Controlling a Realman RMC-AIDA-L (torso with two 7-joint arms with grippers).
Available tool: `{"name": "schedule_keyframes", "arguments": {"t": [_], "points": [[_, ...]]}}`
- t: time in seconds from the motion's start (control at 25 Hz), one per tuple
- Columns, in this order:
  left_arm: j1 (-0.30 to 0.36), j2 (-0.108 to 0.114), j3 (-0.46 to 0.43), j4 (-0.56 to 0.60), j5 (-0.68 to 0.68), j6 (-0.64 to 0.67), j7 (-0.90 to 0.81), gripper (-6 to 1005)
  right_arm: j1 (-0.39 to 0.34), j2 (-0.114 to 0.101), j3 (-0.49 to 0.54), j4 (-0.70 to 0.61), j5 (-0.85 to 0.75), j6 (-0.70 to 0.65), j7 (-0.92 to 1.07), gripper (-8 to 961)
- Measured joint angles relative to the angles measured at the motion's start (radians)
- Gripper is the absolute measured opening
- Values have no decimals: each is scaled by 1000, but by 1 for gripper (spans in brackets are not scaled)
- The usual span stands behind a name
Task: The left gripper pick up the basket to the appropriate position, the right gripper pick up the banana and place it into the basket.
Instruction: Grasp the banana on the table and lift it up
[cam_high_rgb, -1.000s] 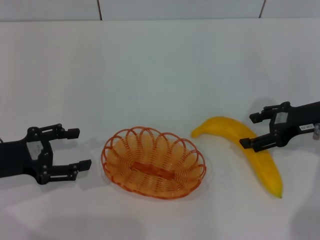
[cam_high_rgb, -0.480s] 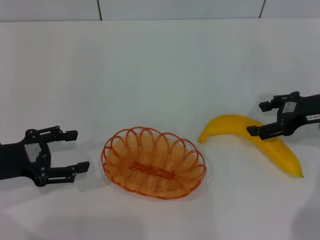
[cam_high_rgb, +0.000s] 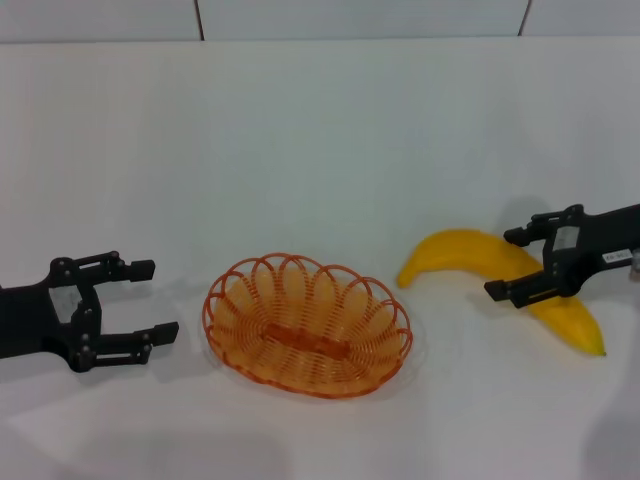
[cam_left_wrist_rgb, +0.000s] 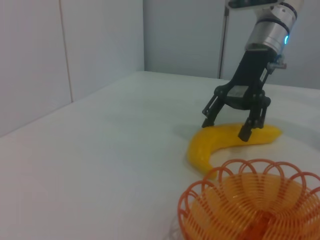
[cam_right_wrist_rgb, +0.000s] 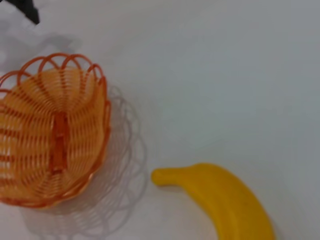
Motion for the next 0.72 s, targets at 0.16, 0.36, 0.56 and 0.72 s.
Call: {"name": "schedule_keyframes", "arguments": {"t": [0.16, 0.36, 0.56, 0.72], "points": [[-1, 0, 0, 0, 0, 0, 0, 827, 0, 0, -14, 2, 0, 4, 2, 882], [-1, -1, 0, 0, 0, 0, 0, 827, -1, 0, -12, 3, -1, 7, 2, 881], [2, -2, 0, 0, 0, 0, 0, 827, -1, 0, -13, 4, -1, 5, 7, 796], [2, -2, 0, 0, 0, 0, 0, 827, -1, -1, -15, 3, -1, -6, 15, 711]]}}
